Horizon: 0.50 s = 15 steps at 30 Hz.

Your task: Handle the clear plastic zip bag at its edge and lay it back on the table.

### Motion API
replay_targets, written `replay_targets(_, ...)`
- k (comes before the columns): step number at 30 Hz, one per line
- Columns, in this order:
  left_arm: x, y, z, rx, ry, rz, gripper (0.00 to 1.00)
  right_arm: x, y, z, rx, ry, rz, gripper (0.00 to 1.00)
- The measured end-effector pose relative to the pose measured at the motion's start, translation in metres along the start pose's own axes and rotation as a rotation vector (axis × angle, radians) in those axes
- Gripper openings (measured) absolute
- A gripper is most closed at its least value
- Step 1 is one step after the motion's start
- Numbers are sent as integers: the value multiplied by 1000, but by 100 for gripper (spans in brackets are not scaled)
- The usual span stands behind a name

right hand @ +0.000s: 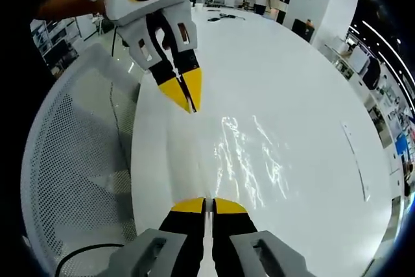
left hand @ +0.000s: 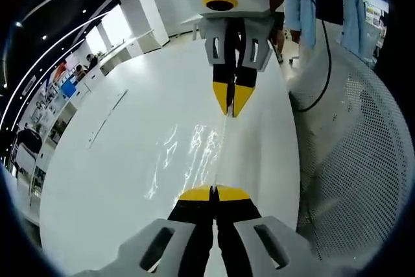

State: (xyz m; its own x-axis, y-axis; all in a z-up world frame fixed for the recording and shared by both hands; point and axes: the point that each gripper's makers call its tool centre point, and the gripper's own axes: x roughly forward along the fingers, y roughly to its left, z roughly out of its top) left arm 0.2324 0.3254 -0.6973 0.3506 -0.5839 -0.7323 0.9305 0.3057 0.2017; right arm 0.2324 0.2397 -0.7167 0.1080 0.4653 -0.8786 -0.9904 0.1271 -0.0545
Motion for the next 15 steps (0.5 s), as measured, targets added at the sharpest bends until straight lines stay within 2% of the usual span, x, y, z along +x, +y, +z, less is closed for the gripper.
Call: replay_targets(15,0,2,-1,0,-1,5,0,-4,-3,-9,22,8,-9,0)
